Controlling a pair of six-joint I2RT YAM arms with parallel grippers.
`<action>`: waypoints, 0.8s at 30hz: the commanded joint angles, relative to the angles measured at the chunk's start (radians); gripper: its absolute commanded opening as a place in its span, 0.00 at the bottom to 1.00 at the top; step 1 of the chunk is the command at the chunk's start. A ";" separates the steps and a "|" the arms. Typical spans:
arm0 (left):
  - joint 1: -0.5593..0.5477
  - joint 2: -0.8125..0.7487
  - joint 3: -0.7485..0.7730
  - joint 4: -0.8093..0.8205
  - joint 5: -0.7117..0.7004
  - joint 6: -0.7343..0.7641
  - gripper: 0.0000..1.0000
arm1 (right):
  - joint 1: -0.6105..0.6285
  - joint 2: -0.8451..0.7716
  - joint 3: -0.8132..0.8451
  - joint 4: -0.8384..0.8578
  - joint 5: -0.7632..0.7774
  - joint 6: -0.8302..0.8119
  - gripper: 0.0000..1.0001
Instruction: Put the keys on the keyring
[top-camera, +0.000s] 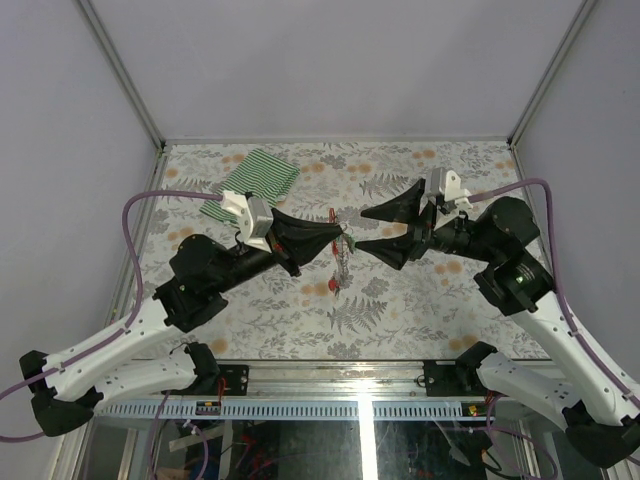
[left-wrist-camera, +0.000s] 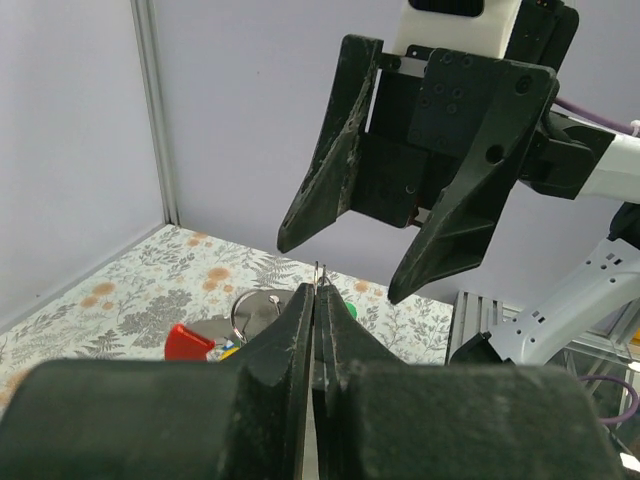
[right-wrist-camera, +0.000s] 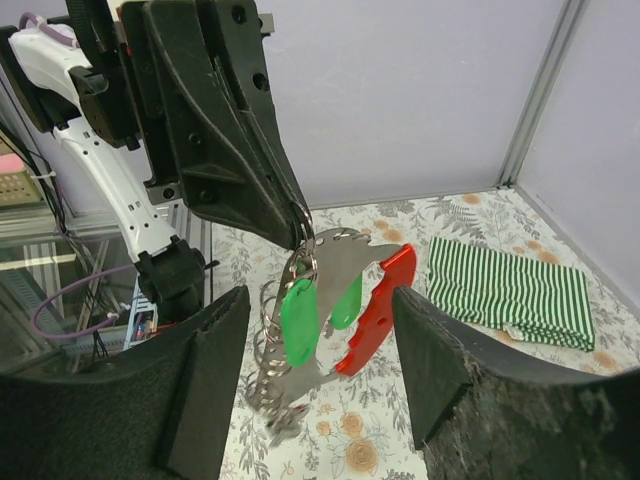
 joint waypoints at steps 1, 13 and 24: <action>0.008 -0.005 0.006 0.111 0.014 -0.020 0.00 | 0.009 0.017 -0.003 0.064 0.003 0.017 0.64; 0.010 -0.002 0.012 0.102 0.006 -0.019 0.00 | 0.011 0.039 -0.026 0.130 -0.048 0.076 0.64; 0.011 0.004 0.019 0.096 0.013 -0.022 0.00 | 0.019 0.048 -0.042 0.146 -0.039 0.092 0.60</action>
